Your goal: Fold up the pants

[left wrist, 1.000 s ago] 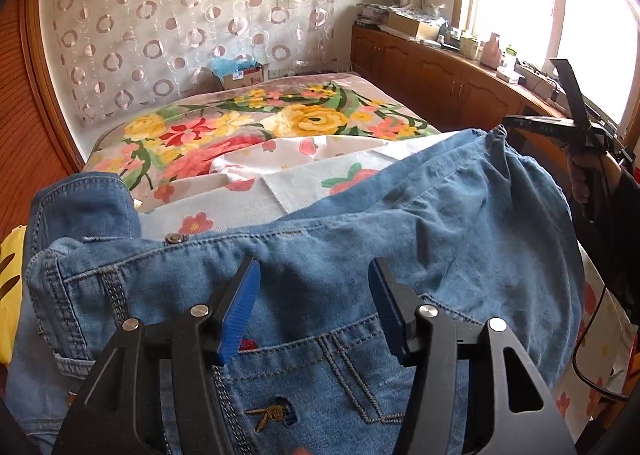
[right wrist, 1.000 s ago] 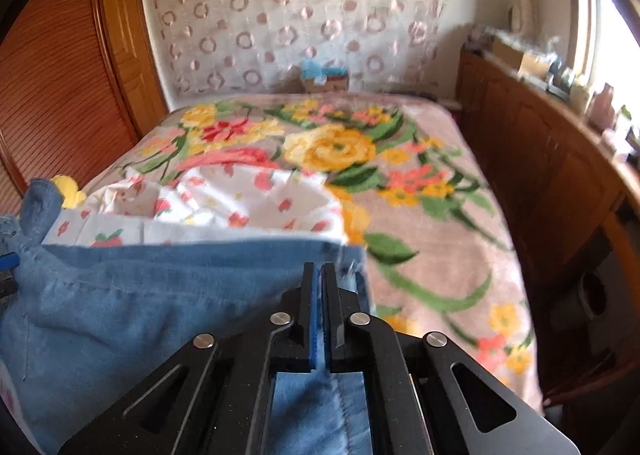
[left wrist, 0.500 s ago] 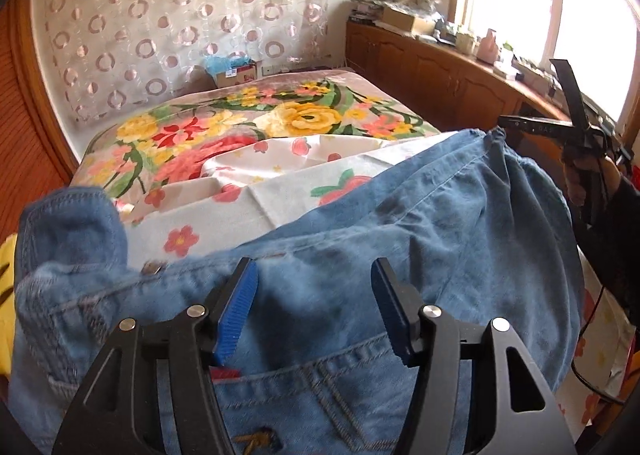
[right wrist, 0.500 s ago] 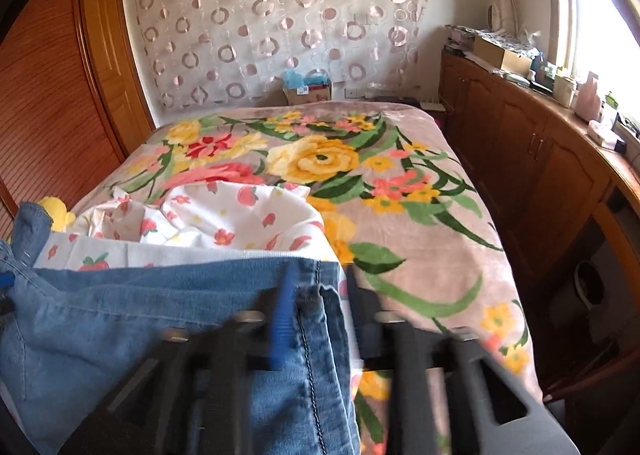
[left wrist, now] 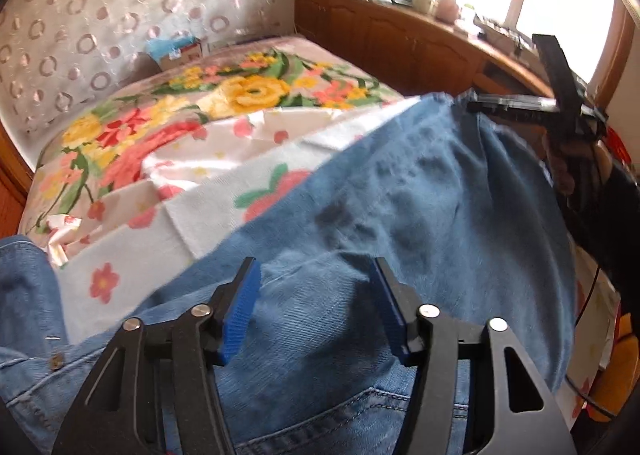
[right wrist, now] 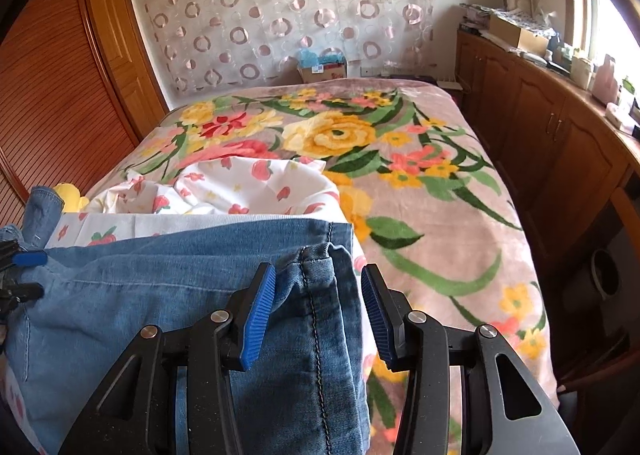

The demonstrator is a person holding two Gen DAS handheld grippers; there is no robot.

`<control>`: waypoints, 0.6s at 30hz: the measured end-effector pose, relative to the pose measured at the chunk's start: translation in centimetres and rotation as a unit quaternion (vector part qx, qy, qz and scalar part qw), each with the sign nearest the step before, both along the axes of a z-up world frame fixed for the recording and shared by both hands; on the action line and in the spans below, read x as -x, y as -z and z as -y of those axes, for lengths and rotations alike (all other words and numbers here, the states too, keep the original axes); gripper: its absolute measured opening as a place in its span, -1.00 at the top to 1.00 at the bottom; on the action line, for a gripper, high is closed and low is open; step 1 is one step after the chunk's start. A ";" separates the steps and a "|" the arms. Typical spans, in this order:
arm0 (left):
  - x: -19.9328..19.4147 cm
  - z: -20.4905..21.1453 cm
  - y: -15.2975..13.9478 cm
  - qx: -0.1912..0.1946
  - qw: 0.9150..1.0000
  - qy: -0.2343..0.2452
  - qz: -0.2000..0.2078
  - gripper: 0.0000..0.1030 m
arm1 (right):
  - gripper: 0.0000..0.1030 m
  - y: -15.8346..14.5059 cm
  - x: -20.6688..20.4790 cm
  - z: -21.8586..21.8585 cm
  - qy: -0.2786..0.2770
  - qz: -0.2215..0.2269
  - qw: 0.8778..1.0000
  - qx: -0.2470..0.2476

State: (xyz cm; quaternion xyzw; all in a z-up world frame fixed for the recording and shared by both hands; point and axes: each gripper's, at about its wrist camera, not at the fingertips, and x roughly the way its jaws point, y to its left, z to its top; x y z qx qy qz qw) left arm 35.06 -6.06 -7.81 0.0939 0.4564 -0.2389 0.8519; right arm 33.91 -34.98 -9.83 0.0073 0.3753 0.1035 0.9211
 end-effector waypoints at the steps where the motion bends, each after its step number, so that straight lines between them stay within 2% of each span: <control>1: -0.1 0.1 0.3 -0.006 1.000 0.000 -0.002 0.03 | 0.10 0.1 -0.1 0.1 -0.002 -0.002 1.000 -0.003; 2: -0.1 0.3 0.7 -0.013 1.000 -0.001 -0.003 0.09 | 0.11 0.1 0.0 -0.1 -0.004 -0.002 1.000 -0.004; 4: 0.0 0.3 1.2 -0.023 1.000 -0.006 -0.005 0.34 | 0.46 0.2 -0.1 -0.2 -0.012 -0.003 1.000 -0.005; 5: 0.1 0.4 1.3 -0.022 1.000 -0.003 -0.005 0.40 | 0.58 0.3 0.0 -0.3 -0.016 -0.004 1.000 -0.002; 6: 0.2 0.4 1.3 -0.021 1.000 0.001 -0.004 0.60 | 0.62 0.3 0.1 -0.3 -0.018 -0.001 1.000 0.001; 8: 0.8 0.8 1.0 -0.031 0.999 0.005 0.010 0.78 | 0.66 0.0 0.3 -0.4 -0.022 0.008 1.000 0.001; 10: 1.2 0.6 0.2 -0.031 0.999 -0.002 0.030 0.83 | 0.68 -0.5 0.8 -0.3 -0.020 0.024 1.000 -0.003; 15: 1.2 -1.1 -3.8 -0.001 0.996 -0.039 0.086 0.85 | 0.69 -2.7 1.9 -1.0 -0.016 0.072 0.997 0.001; 18: 0.2 -1.6 -4.4 -0.001 0.995 -0.050 0.090 0.85 | 0.69 -3.4 1.7 -1.9 -0.008 0.087 0.996 0.012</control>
